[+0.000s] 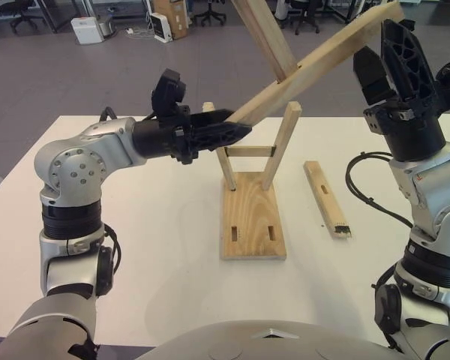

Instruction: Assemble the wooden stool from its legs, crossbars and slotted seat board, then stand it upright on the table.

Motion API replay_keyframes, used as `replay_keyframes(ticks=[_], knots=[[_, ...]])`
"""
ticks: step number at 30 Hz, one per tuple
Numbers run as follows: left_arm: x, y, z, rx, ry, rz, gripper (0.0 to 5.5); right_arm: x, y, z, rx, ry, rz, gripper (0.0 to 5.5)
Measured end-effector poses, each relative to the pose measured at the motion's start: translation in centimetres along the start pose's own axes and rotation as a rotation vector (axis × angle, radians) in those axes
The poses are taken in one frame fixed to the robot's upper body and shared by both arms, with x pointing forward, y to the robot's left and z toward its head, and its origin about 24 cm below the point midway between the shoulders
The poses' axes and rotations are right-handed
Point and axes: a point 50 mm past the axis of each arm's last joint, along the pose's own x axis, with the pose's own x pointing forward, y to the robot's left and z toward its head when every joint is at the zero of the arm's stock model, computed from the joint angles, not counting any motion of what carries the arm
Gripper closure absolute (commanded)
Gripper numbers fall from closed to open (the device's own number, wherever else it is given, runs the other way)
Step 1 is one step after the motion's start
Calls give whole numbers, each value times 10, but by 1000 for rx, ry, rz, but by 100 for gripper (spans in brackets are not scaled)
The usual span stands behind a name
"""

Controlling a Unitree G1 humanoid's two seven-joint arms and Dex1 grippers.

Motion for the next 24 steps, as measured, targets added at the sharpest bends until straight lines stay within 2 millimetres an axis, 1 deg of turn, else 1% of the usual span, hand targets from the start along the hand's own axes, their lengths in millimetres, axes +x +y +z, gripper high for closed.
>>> replay_keyframes(ticks=[3,7,10,11,17,19,20,21,22,24], knots=[[-1,-5,-12,-22,70,-24,347,1,5,-3,38,48,57,188],[-1,-7,-15,-25,75,-47,347,-2,7,-7,54,92,103,254],[1,-8,-16,-27,70,-57,347,-5,5,-12,62,118,97,318],[1,-8,-16,-29,68,-60,347,-5,5,-12,61,122,94,331],[2,-6,-17,-77,12,-66,347,-7,4,-10,42,125,77,337],[0,-6,-18,-114,-18,-72,347,-7,3,-10,3,142,74,340],[-3,-7,-22,-152,-42,-76,310,-7,4,-11,-30,171,78,341],[-6,-7,-29,-175,-36,-73,288,-7,4,-13,-52,202,85,341],[-8,-7,-37,-184,-3,-52,269,-7,4,-16,-82,245,83,341],[-17,-3,-54,-186,71,19,249,-9,1,-13,-154,307,49,341]])
